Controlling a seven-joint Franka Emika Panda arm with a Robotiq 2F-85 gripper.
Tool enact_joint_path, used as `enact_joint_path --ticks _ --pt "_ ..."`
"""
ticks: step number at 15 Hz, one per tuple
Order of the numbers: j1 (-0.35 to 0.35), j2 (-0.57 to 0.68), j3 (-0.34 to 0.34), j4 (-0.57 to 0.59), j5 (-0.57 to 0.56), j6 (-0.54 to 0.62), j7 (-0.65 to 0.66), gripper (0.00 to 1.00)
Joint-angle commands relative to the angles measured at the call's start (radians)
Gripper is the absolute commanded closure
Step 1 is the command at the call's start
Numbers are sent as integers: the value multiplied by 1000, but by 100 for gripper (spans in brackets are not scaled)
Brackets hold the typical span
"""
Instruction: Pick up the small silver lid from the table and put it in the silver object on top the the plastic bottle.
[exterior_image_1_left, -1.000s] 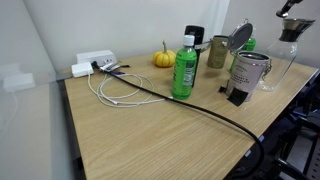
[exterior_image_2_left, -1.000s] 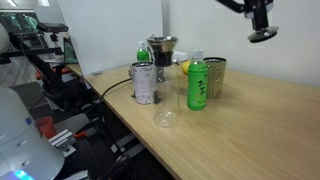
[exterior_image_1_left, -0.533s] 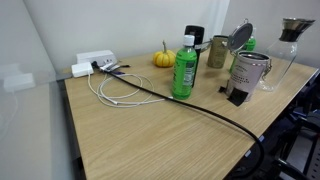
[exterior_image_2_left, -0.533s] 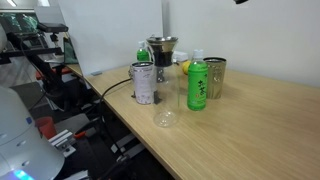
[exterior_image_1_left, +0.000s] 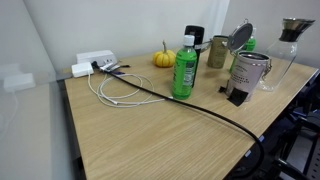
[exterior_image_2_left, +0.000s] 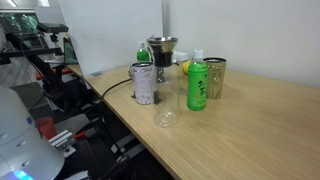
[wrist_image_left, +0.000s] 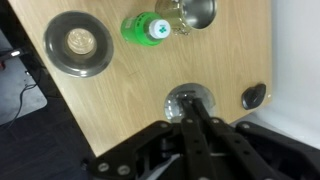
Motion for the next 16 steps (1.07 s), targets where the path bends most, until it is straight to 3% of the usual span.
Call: enact_joint_path --ticks 1,4,5,6,12,13,16 --pt "15 -46 1 -33 29 -64 -188 99" --pt "34 -85 -8 -84 62 -76 -352 99" --pt "-11 -49 33 -52 53 -70 -269 99" --pt "-12 -56 35 -61 58 -70 -283 94" --pt "-18 -57 40 -60 56 -70 -279 94" --pt "-14 -63 41 -56 53 -88 -292 99" --pt "0 -84 51 -35 52 -166 -328 99"
